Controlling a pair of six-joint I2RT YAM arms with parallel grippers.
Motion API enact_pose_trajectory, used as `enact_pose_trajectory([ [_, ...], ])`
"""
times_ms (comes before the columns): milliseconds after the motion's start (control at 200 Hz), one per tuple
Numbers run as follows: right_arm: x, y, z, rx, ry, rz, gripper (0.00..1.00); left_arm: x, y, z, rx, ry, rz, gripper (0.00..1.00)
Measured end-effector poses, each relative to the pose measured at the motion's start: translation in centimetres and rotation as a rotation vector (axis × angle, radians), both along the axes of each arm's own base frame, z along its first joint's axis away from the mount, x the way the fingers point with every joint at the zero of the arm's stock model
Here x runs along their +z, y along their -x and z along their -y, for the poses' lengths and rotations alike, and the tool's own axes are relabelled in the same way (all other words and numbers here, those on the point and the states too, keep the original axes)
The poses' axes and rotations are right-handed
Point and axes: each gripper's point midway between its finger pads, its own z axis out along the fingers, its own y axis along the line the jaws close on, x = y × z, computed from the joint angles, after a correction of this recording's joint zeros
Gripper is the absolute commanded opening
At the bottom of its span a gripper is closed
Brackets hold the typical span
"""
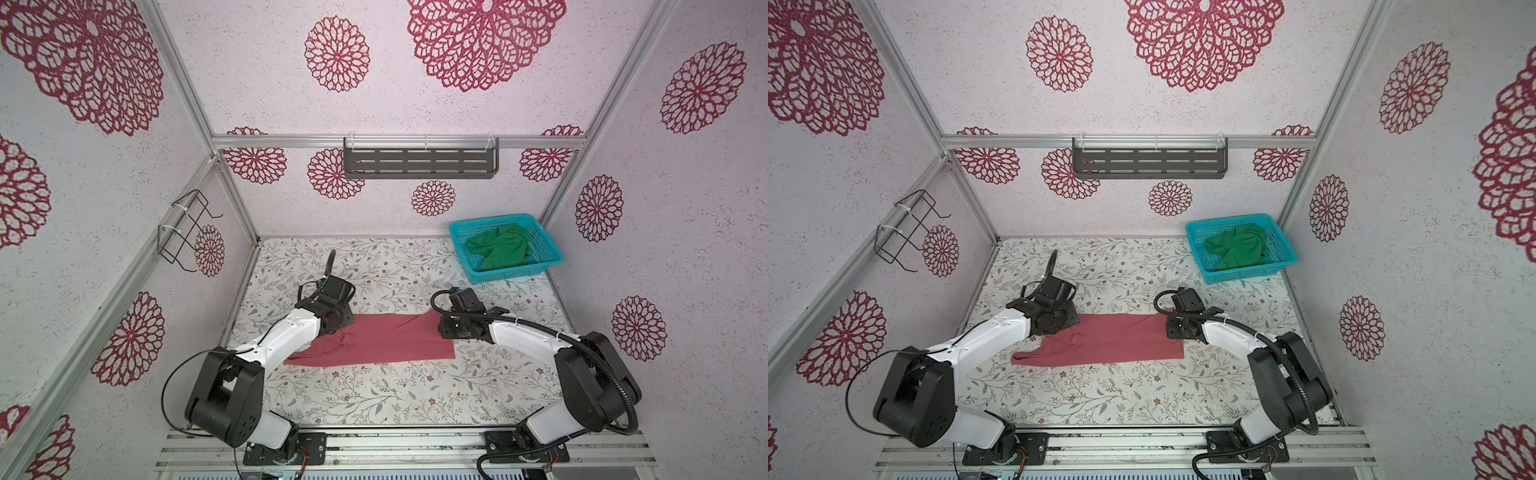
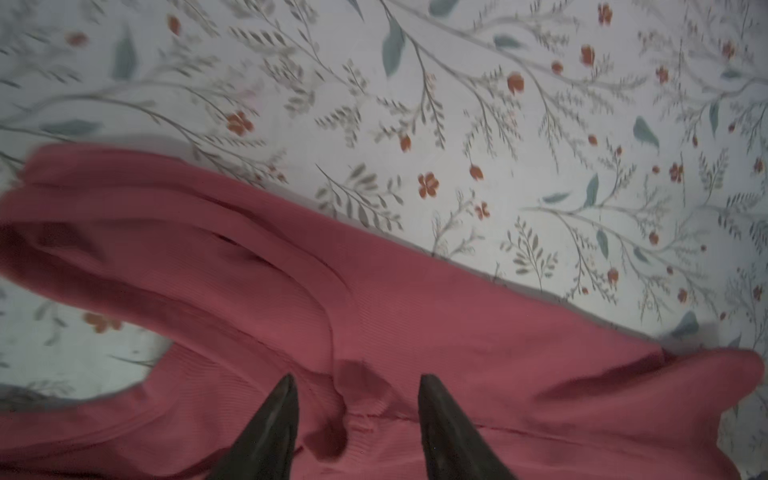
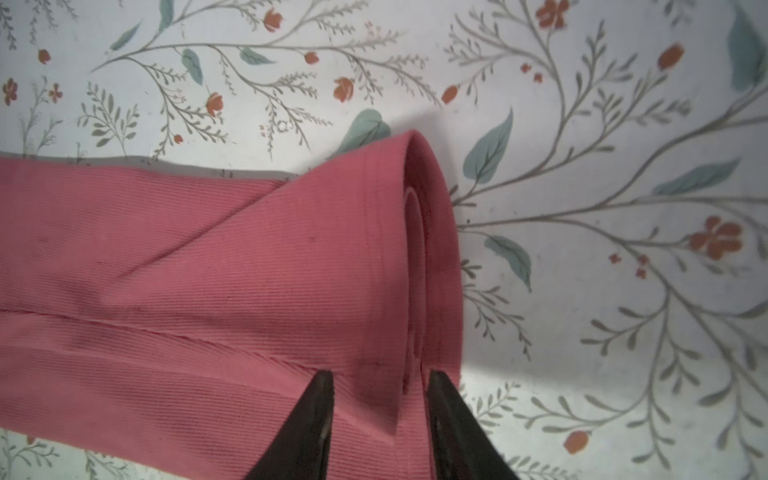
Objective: Fold and stack the tank tops
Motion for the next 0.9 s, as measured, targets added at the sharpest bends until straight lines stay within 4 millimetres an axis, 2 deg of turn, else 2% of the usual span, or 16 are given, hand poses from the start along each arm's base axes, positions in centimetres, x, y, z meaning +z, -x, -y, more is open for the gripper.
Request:
enact_pose_trajectory([
  [85,-0.7,0.8,0.0,-0.004,-0.001,-0.026,0.38,-1.3,0.8,1.7,-0.027,0.017,-0.042,0.43],
  [190,-1.3,1.3,0.2,-0.006,0.011,-0.04,0.36,-2.8,1.8,2.6,-0.037,0.025,-0.084,0.4],
  [365,-2.8,1.6,1.4,-0.029,0.074,-0.053,0.35,-6.3,5.4,0.6,-0.004,-0.016,-0.178,0.39],
  [560,-2.8,1.2,2.4,-0.062,0.099,-0.042,0.37,-6.2,5.9,-0.8,0.038,0.002,-0.163,0.4],
  [631,-2.6,1.4,2.6,-0.058,0.104,-0.042,0.41,-6.0,5.9,-1.0,0.039,-0.004,-0.169,0.42],
  [686,-2.1,1.7,2.8,-0.044,0.116,-0.043,0.49,-5.6,5.9,-1.1,0.036,-0.017,-0.181,0.44],
  [741,-1.2,1.8,3.3,-0.026,0.136,-0.03,0.58,-4.7,5.8,-1.2,0.028,-0.034,-0.185,0.46],
  [786,0.1,1.8,3.5,-0.007,0.146,-0.006,0.74,-3.6,5.5,-1.2,0.025,-0.046,-0.171,0.47],
  [816,1.0,1.6,3.6,0.009,0.148,0.021,0.79,-2.7,5.2,-1.2,0.023,-0.046,-0.155,0.48],
  [856,2.3,1.3,3.5,0.024,0.141,0.058,0.77,-1.3,4.8,-1.2,0.02,-0.041,-0.122,0.48],
  [901,3.6,0.8,3.2,0.036,0.128,0.099,0.69,-0.1,4.3,-1.1,0.019,-0.032,-0.088,0.48],
])
